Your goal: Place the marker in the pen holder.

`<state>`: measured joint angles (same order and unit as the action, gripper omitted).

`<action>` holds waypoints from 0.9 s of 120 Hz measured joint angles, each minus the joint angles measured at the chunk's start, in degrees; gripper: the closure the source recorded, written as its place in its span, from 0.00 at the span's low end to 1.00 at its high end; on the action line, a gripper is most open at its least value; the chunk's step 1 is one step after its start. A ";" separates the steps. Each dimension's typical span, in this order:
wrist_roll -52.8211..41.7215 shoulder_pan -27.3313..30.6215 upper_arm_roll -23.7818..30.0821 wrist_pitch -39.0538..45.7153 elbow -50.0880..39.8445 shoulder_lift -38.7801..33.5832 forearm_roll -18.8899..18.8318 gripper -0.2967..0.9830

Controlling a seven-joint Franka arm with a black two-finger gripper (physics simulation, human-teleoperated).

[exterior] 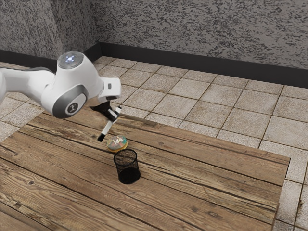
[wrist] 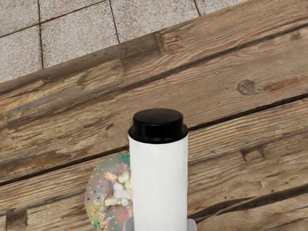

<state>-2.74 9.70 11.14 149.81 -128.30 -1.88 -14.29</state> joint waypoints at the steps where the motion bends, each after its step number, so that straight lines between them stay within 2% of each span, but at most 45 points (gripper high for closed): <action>1: 0.23 -0.07 0.20 0.66 -0.46 -0.33 0.04 0.85; 14: 3.48 0.03 3.05 7.09 -4.14 -2.91 0.53 0.85; 31: 7.60 0.26 5.31 11.39 -6.61 -3.41 1.06 0.85; 83: 16.32 -0.27 5.95 13.79 -9.98 -3.49 1.56 0.84; 108: 18.58 -0.50 6.71 11.40 -9.78 -3.81 1.80 0.50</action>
<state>15.84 9.19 17.85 161.21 -138.08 -5.68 -12.49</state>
